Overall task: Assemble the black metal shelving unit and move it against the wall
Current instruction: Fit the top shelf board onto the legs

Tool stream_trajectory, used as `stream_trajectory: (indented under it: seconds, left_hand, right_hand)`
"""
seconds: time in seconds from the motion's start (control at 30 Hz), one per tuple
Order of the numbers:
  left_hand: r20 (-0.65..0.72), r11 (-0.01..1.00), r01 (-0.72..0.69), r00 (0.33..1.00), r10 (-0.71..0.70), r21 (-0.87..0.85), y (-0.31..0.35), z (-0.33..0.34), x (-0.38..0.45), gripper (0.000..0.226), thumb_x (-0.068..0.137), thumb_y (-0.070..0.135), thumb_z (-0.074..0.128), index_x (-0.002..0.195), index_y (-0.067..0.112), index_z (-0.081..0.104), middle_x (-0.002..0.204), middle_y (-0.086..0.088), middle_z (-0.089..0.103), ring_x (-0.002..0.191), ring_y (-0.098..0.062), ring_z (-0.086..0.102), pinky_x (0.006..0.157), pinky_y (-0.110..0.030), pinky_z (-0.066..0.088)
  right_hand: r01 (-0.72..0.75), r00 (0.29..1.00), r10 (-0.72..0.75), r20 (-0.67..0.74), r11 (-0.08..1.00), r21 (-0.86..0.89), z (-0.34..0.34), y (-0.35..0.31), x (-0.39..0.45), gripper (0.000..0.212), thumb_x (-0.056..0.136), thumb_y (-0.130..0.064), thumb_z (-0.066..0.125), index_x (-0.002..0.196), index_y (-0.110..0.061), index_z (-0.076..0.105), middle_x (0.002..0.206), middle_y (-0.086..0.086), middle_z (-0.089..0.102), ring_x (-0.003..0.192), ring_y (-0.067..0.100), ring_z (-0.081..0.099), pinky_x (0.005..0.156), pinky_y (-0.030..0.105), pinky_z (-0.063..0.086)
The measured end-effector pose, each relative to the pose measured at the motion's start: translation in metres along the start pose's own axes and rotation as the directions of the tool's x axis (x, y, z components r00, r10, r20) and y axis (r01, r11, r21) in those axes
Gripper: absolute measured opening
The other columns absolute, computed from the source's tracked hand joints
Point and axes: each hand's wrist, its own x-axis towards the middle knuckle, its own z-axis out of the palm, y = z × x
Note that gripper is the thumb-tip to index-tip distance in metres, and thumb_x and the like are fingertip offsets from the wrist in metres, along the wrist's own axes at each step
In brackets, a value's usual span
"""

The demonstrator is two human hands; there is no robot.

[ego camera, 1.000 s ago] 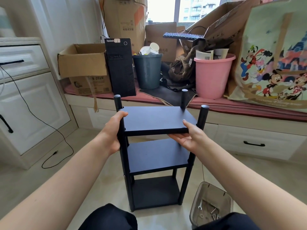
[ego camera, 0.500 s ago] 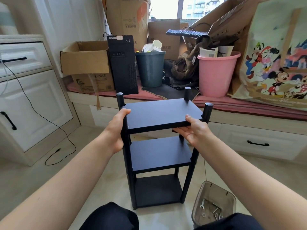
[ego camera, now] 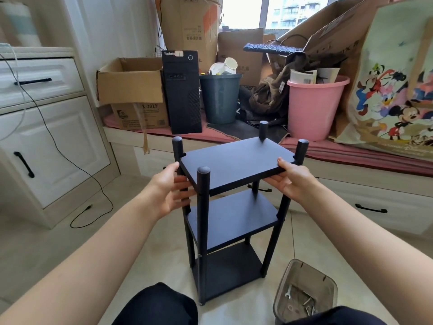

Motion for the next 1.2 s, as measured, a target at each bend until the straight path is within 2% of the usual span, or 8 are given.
stream_trajectory:
  seconds: [0.1,0.23,0.37,0.67,0.9,1.03,1.13,1.2]
  left_hand:
    - [-0.192,0.988,-0.135,0.97,0.148,0.078,0.014,-0.012,0.02,0.041,0.101,0.049,0.051,0.106,0.01,0.06,0.114,-0.009,0.065,0.097,-0.027,0.064,0.085,-0.041,0.052]
    - [-0.028,0.934,-0.259,0.961,0.274,0.246,0.023,-0.016,0.041,0.055,0.094,0.058,0.058,0.13,0.016,0.06,0.124,0.003,0.06,0.123,-0.021,0.05,0.111,-0.045,0.034]
    - [0.109,0.897,-0.32,0.948,0.3,0.306,0.02,0.0,0.055,0.037,0.095,0.039,0.067,0.122,0.015,0.059,0.117,-0.003,0.067,0.117,-0.022,0.06,0.11,-0.04,0.04]
    - [-0.064,0.894,-0.365,0.917,0.393,0.261,-0.003,0.004,0.063,0.031,0.1,0.034,0.06,0.122,0.016,0.047,0.119,-0.008,0.061,0.114,-0.025,0.059,0.102,-0.042,0.046]
    - [-0.245,0.971,-0.191,0.957,0.153,-0.141,-0.028,0.014,0.031,0.03,0.086,0.036,0.076,0.097,0.014,0.059,0.077,0.004,0.061,0.057,-0.011,0.058,0.051,-0.021,0.046]
    - [0.014,0.977,-0.07,0.997,0.075,-0.203,-0.035,0.035,0.011,0.023,0.086,0.03,0.074,0.071,0.019,0.061,0.06,0.003,0.058,0.067,-0.018,0.061,0.074,-0.036,0.049]
    - [-0.03,0.958,-0.14,0.99,0.137,-0.251,-0.04,0.051,0.008,0.023,0.091,0.029,0.067,0.076,0.014,0.059,0.063,-0.001,0.056,0.055,-0.016,0.058,0.057,-0.028,0.05]
    - [-0.085,0.941,-0.174,0.984,0.156,-0.291,-0.043,0.058,0.008,0.019,0.088,0.03,0.067,0.088,0.013,0.059,0.077,-0.004,0.058,0.065,-0.021,0.06,0.063,-0.031,0.051]
  right_hand:
    - [-0.013,0.999,0.014,0.041,1.0,-0.007,-0.005,-0.003,0.002,0.016,0.103,-0.009,0.049,0.107,0.005,0.055,0.09,0.022,0.074,0.079,0.035,0.074,0.069,0.049,0.058]
    - [-0.022,0.996,0.024,0.087,0.999,-0.028,-0.008,-0.005,0.004,0.016,0.104,-0.009,0.046,0.109,0.004,0.055,0.088,0.021,0.075,0.079,0.034,0.075,0.069,0.047,0.058]
    - [-0.045,0.991,0.05,0.121,0.998,-0.047,-0.009,-0.008,0.007,0.018,0.104,-0.009,0.045,0.111,0.004,0.054,0.092,0.021,0.075,0.084,0.034,0.075,0.064,0.045,0.06]
    - [-0.01,0.998,0.012,0.058,1.0,-0.024,0.009,-0.002,0.026,0.016,0.102,-0.009,0.052,0.104,0.006,0.055,0.086,0.021,0.074,0.075,0.033,0.075,0.056,0.042,0.061]
    - [0.029,0.997,-0.028,-0.07,0.999,0.014,0.034,0.007,0.036,0.014,0.1,-0.013,0.056,0.104,0.001,0.053,0.092,0.016,0.068,0.071,0.027,0.071,0.051,0.038,0.058]
    - [-0.061,0.998,0.061,0.012,0.998,-0.007,0.038,0.014,0.016,0.02,0.098,-0.018,0.06,0.107,-0.001,0.056,0.098,0.02,0.071,0.081,0.034,0.073,0.058,0.045,0.058]
    - [-0.128,0.973,0.14,0.182,0.989,-0.073,0.042,0.029,-0.007,0.022,0.094,-0.007,0.063,0.113,0.002,0.056,0.089,0.021,0.075,0.083,0.041,0.074,0.058,0.045,0.059]
    - [-0.152,0.957,0.162,0.24,0.987,-0.058,0.043,0.034,-0.015,0.019,0.096,0.0,0.056,0.115,0.002,0.053,0.087,0.02,0.075,0.084,0.041,0.073,0.058,0.045,0.059]
